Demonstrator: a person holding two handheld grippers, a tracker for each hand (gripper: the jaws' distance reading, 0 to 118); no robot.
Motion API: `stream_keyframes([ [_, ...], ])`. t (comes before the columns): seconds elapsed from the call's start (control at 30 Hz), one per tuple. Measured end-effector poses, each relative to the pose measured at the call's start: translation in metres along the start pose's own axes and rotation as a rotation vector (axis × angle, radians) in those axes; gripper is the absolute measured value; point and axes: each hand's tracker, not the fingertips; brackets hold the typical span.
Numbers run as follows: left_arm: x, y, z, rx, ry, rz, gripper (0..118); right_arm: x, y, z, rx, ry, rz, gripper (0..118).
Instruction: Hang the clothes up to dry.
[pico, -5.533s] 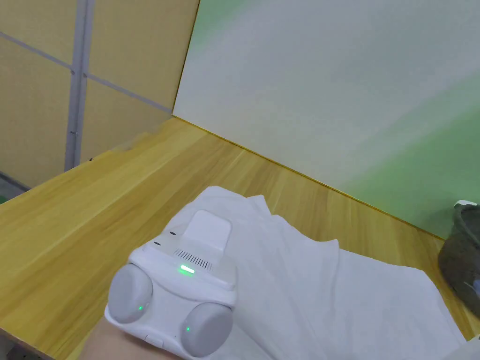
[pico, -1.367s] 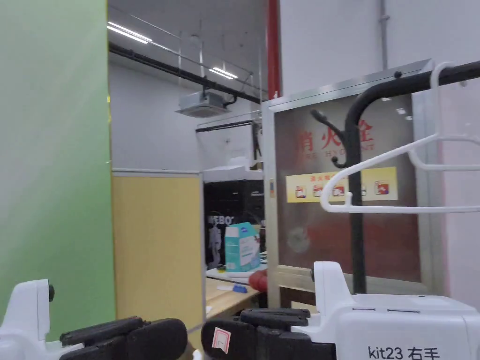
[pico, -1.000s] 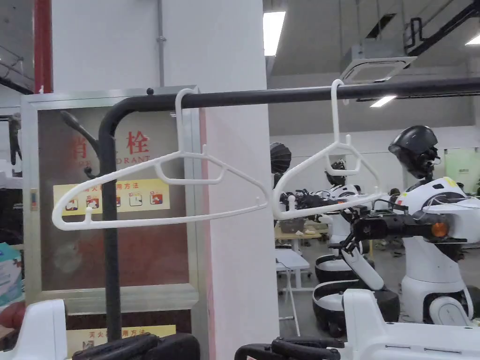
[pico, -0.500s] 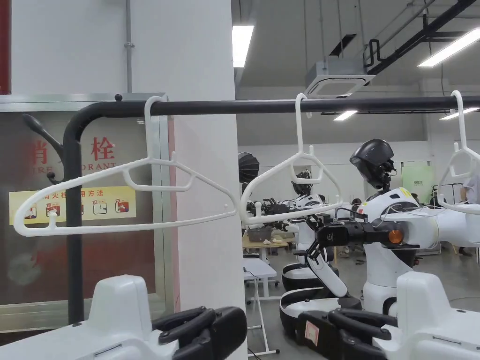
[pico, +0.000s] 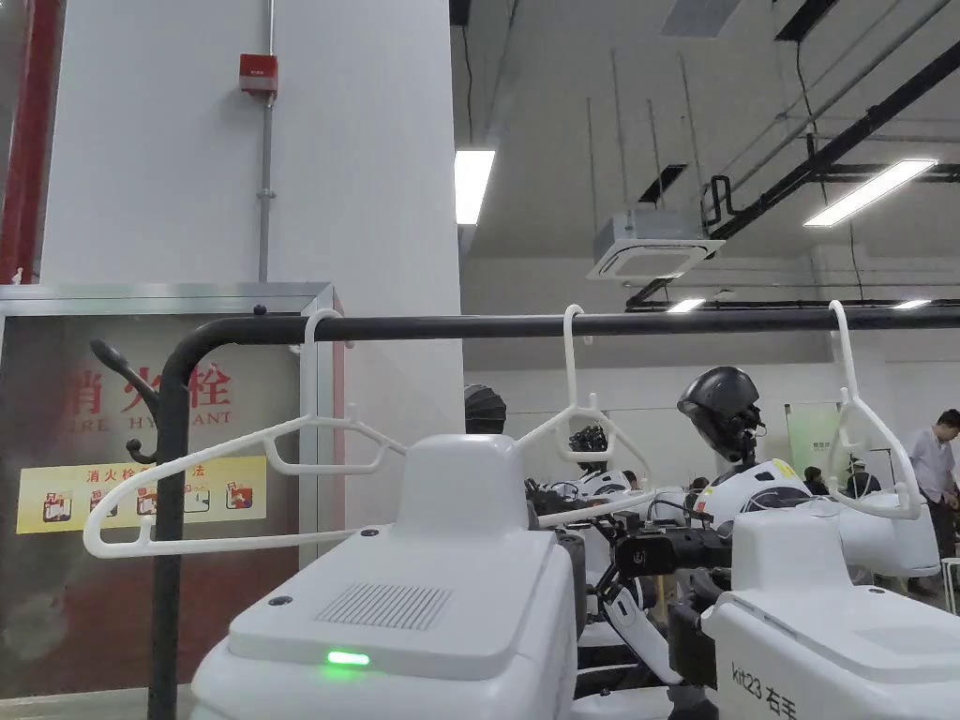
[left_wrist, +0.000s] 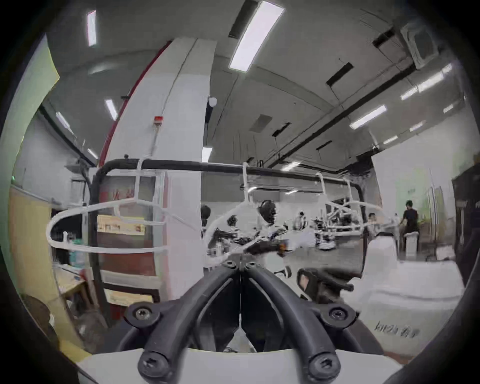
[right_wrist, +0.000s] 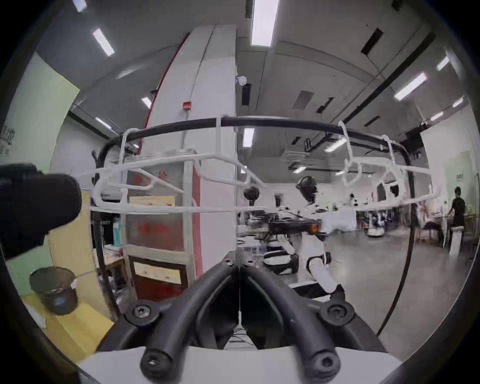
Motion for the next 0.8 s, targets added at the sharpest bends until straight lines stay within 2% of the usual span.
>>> stream_keyframes([
  [0.13,0.002,0.003,0.004,0.023,-0.002,-0.024,0,0.000,0.004,0.004,0.009,-0.012,0.030,0],
  [0.17,0.001,0.003,0.005,0.030,0.002,-0.012,0,0.002,0.009,0.006,0.024,-0.020,0.015,2],
  [0.2,0.002,0.004,0.005,0.024,0.004,-0.008,0,0.002,0.019,0.008,0.030,-0.027,0.005,14],
  [0.23,0.001,0.004,0.005,0.020,-0.003,-0.004,0,0.002,0.030,0.010,0.036,-0.022,-0.002,39],
  [0.27,0.000,0.004,0.005,0.017,-0.007,0.009,0,0.001,0.045,0.010,0.046,-0.012,-0.029,79],
  [0.3,0.000,0.004,0.006,0.013,-0.006,0.015,0,0.000,0.060,0.008,0.042,-0.008,-0.038,103],
  [0.33,0.000,0.003,0.006,0.014,-0.006,0.015,0,-0.002,0.077,0.004,0.021,0.019,-0.049,116],
  [0.4,0.001,0.003,0.008,0.016,0.007,-0.002,0,-0.007,0.113,-0.004,0.007,0.080,-0.102,118],
  [0.5,-0.002,0.006,0.014,0.019,0.008,0.008,0,-0.019,0.158,-0.038,-0.105,0.089,-0.108,118],
  [0.6,-0.002,0.008,0.019,0.019,0.007,0.007,0,-0.037,0.183,-0.081,-0.200,-0.012,-0.018,118],
  [0.63,-0.002,0.009,0.021,0.019,0.007,-0.001,0,-0.045,0.187,-0.098,-0.230,-0.048,0.049,118],
  [0.7,-0.002,0.010,0.024,0.018,0.003,-0.003,0,-0.052,0.191,-0.124,-0.303,-0.099,0.103,118],
  [0.8,-0.003,0.011,0.025,0.021,0.006,0.002,0,-0.053,0.187,-0.147,-0.407,-0.081,0.078,118],
])
